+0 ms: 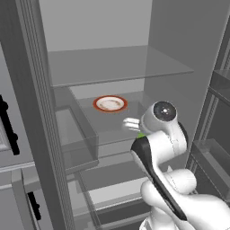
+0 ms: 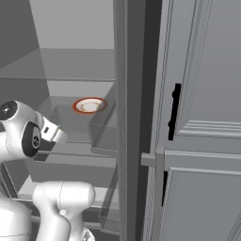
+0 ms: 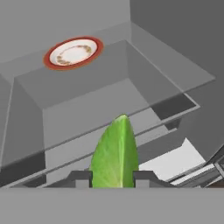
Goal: Grab a lemon wedge from the fridge and one ice cube from the ice bowl, and put them in the glass of lemonade.
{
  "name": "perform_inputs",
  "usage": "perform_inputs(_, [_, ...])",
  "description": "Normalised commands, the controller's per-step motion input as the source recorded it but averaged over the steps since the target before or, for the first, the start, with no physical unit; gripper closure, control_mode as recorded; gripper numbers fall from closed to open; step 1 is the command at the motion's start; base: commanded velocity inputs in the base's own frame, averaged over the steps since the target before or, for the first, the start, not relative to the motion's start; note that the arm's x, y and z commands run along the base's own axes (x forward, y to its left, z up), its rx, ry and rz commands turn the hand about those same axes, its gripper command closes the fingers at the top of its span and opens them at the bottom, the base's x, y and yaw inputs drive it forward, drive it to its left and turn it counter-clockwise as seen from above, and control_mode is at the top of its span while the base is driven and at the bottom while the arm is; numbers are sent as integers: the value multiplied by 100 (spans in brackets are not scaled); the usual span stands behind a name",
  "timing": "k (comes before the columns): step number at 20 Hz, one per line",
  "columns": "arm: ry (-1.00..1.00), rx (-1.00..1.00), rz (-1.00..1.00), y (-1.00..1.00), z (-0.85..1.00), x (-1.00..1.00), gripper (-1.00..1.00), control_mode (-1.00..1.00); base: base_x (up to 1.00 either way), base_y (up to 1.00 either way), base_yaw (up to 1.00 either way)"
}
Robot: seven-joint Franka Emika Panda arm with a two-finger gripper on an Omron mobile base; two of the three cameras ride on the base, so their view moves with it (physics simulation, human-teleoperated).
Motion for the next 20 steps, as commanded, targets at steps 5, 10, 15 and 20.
perform_inputs(5, [0, 0, -2, 0, 0, -60, 100, 100, -40, 0, -1])
perform_inputs(10, [0, 0, 0, 0, 0, 0, 100, 100, -100, 0, -3])
perform_inputs(15, [0, 0, 0, 0, 0, 0, 100, 100, -100, -6, -12])
perform_inputs(20, [0, 0, 0, 0, 0, 0, 100, 100, -100, -19, -47])
